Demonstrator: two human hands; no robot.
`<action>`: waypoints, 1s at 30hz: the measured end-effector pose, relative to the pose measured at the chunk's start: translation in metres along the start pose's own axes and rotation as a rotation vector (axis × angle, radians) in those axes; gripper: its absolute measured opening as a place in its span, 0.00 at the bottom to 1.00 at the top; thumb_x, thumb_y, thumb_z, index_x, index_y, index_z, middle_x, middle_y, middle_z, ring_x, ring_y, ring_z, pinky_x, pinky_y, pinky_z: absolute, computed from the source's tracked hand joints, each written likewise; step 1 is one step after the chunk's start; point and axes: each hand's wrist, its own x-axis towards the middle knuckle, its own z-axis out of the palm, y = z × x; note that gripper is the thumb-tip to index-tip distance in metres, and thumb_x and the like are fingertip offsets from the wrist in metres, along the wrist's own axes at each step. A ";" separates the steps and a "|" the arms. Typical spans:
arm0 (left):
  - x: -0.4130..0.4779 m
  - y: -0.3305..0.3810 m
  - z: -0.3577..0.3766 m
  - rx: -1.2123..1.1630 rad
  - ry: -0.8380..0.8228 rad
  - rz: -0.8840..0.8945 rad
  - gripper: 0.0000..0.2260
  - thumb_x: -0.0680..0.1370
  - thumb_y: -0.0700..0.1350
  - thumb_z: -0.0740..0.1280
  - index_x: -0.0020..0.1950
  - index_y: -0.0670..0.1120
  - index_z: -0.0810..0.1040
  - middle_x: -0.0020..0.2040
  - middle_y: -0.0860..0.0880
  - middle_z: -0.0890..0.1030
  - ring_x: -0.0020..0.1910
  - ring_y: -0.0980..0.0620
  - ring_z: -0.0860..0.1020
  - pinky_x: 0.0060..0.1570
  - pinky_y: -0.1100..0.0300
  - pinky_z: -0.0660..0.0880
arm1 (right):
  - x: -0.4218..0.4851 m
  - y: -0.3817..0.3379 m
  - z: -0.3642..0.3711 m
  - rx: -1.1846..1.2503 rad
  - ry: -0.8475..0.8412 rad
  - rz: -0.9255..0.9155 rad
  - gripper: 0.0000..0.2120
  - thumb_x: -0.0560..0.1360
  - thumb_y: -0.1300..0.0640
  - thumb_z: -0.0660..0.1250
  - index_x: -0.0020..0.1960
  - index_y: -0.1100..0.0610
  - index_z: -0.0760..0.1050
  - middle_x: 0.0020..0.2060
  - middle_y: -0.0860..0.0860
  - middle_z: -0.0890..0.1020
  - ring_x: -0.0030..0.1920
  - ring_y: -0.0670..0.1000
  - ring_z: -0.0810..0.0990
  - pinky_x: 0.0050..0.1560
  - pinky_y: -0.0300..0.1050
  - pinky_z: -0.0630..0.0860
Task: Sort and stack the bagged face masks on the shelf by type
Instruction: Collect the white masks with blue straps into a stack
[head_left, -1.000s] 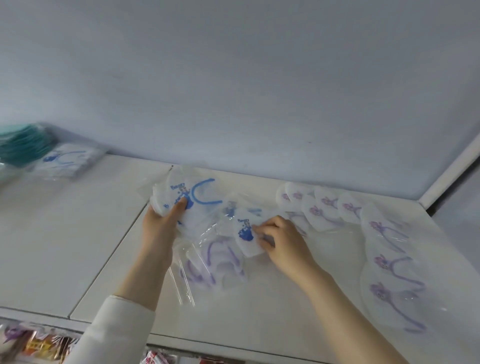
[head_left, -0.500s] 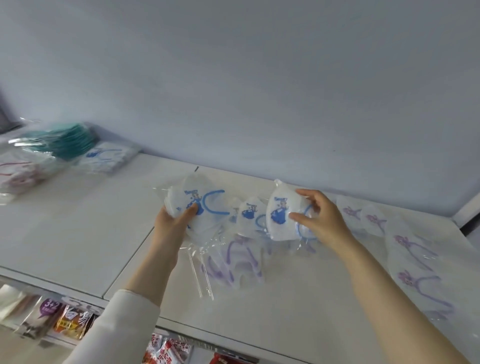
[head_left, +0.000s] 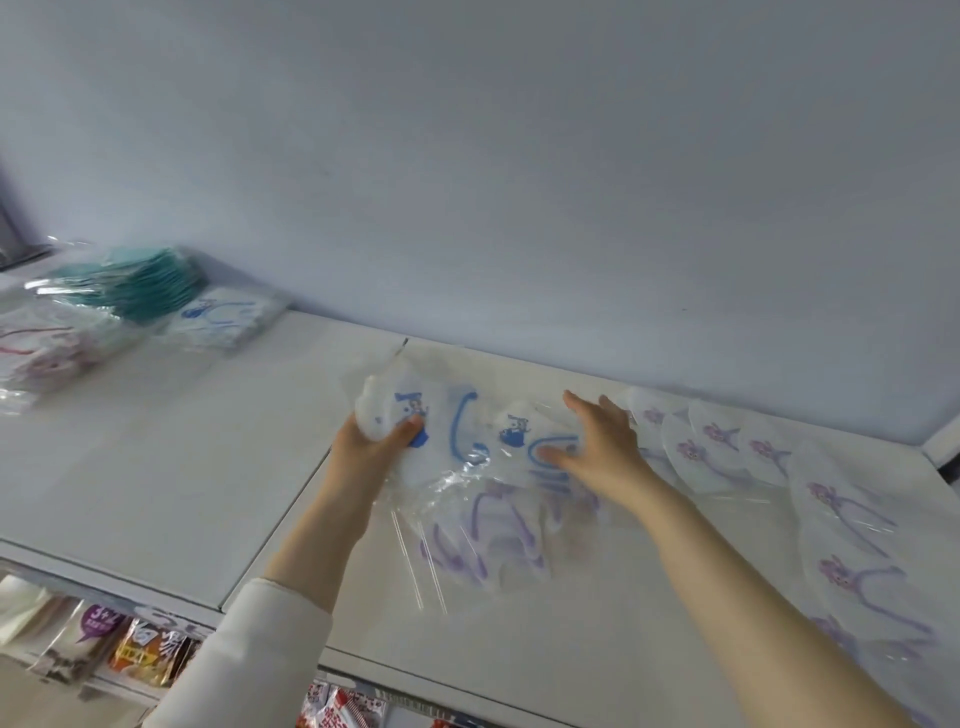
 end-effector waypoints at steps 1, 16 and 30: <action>0.004 0.000 -0.006 -0.015 0.017 -0.005 0.09 0.68 0.45 0.74 0.47 0.47 0.80 0.40 0.49 0.83 0.41 0.48 0.80 0.44 0.55 0.78 | 0.002 0.005 0.002 -0.077 -0.061 0.014 0.40 0.70 0.43 0.69 0.75 0.53 0.55 0.72 0.51 0.64 0.75 0.54 0.51 0.71 0.49 0.52; 0.022 -0.008 -0.005 -0.043 0.086 -0.015 0.04 0.75 0.39 0.68 0.45 0.48 0.78 0.40 0.48 0.81 0.40 0.49 0.78 0.47 0.54 0.75 | -0.003 0.005 0.007 -0.008 -0.097 -0.124 0.47 0.64 0.45 0.76 0.75 0.54 0.56 0.68 0.50 0.71 0.72 0.55 0.60 0.71 0.45 0.57; 0.018 0.011 -0.015 -0.072 0.137 0.077 0.06 0.76 0.39 0.67 0.44 0.49 0.77 0.37 0.50 0.80 0.37 0.53 0.78 0.42 0.58 0.76 | -0.002 0.012 -0.068 1.028 0.240 0.038 0.14 0.71 0.70 0.67 0.50 0.54 0.76 0.42 0.47 0.78 0.40 0.42 0.78 0.37 0.29 0.76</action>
